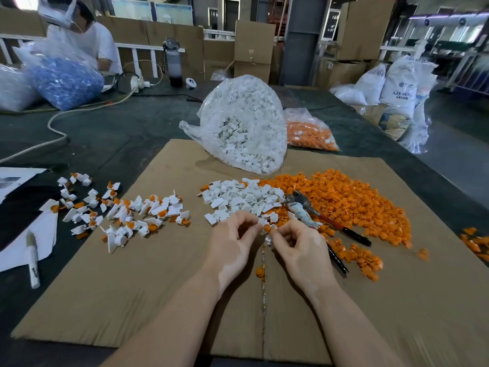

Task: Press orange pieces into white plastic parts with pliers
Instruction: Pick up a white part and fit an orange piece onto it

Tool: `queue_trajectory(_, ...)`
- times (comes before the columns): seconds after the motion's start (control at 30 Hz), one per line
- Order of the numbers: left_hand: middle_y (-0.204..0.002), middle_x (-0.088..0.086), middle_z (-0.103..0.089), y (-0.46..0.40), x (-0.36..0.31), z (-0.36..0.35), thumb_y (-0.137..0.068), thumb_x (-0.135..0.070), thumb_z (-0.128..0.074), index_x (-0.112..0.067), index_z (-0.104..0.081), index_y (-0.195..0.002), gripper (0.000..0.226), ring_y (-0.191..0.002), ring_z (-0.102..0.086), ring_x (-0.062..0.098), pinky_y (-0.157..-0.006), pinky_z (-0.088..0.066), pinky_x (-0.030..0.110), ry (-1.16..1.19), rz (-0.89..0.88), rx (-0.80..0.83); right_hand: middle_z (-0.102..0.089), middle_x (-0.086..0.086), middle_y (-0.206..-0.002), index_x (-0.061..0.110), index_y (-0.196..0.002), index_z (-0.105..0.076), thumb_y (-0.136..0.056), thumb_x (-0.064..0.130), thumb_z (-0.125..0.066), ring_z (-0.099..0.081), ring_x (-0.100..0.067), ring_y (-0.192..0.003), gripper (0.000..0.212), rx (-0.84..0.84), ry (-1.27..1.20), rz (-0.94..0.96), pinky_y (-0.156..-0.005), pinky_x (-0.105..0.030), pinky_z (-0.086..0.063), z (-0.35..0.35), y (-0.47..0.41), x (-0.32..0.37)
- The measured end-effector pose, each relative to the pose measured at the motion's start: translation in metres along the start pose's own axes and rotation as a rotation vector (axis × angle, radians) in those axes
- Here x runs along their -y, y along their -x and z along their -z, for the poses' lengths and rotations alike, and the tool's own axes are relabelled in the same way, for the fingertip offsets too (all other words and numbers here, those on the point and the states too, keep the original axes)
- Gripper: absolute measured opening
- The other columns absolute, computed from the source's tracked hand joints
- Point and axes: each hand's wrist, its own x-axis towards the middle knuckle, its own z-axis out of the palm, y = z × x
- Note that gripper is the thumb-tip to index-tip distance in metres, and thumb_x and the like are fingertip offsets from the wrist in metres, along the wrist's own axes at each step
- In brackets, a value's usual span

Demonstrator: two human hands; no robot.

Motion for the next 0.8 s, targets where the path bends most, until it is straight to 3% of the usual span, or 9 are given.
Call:
queue_trajectory(0.17,-0.067,-0.014,-0.060,0.0021,-0.0003,-0.0014,-0.085,-0.019,-0.065,-0.036,-0.056,-0.070,0.025,-0.066,-0.053,-0.002,-0.062,-0.039,0.009,-0.025,-0.022,0.022,-0.055,0.005,-0.054,0.016,-0.066,-0.059,-0.084,0.020,-0.065,-0.049,-0.011,-0.052,0.019,-0.006,0.040,0.011,-0.052,-0.032,-0.044,0.0019,0.0017,0.0030)
queue_trajectory(0.37,-0.066,-0.013,-0.059,0.0056,-0.0036,-0.0014,-0.087,-0.016,-0.063,-0.032,-0.058,-0.072,0.023,-0.066,-0.053,-0.001,-0.060,-0.038,0.009,-0.085,-0.081,0.049,-0.051,0.005,-0.051,0.007,-0.064,-0.056,-0.081,0.011,-0.066,-0.045,-0.012,-0.049,0.019,-0.012,0.065,0.052,-0.050,-0.030,-0.040,0.0037,0.0043,0.0056)
queue_trajectory(0.53,-0.071,-0.019,-0.055,0.0083,-0.0077,-0.0005,-0.088,-0.011,-0.062,-0.014,-0.065,-0.084,0.006,-0.074,-0.052,-0.015,-0.065,-0.037,0.002,-0.144,-0.151,0.102,-0.046,0.009,-0.049,0.009,-0.062,-0.053,-0.080,0.010,-0.065,-0.040,-0.006,-0.047,0.021,0.014,0.067,0.052,-0.047,-0.021,-0.033,0.0037,0.0040,0.0055)
queue_trajectory(0.63,-0.070,-0.012,-0.059,0.0064,-0.0078,0.0000,-0.088,-0.010,-0.060,-0.020,-0.058,-0.076,0.016,-0.070,-0.056,-0.001,-0.063,-0.040,0.007,-0.091,-0.052,0.086,-0.052,0.007,-0.053,0.009,-0.067,-0.059,-0.083,0.016,-0.066,-0.045,-0.008,-0.050,0.019,0.021,0.026,0.054,-0.050,-0.024,-0.038,0.0031,0.0035,0.0049)
queue_trajectory(0.7,-0.069,0.000,-0.061,0.0038,-0.0078,0.0004,-0.089,-0.008,-0.059,-0.019,-0.056,-0.075,0.018,-0.066,-0.059,0.011,-0.065,-0.046,0.017,0.046,0.072,0.070,-0.058,0.007,-0.057,0.014,-0.070,-0.064,-0.085,0.022,-0.066,-0.052,-0.008,-0.056,0.017,0.015,-0.008,0.060,-0.051,-0.020,-0.041,0.0028,0.0034,0.0056)
queue_trajectory(0.8,-0.068,0.004,-0.057,0.0019,-0.0084,0.0023,-0.090,-0.003,-0.056,-0.013,-0.058,-0.082,0.013,-0.058,-0.056,0.008,-0.058,-0.048,0.019,0.235,0.173,0.051,-0.060,0.006,-0.062,0.019,-0.075,-0.063,-0.083,0.023,-0.067,-0.053,-0.009,-0.059,0.010,-0.038,-0.071,0.062,-0.055,-0.026,-0.046,0.0017,0.0032,0.0054)
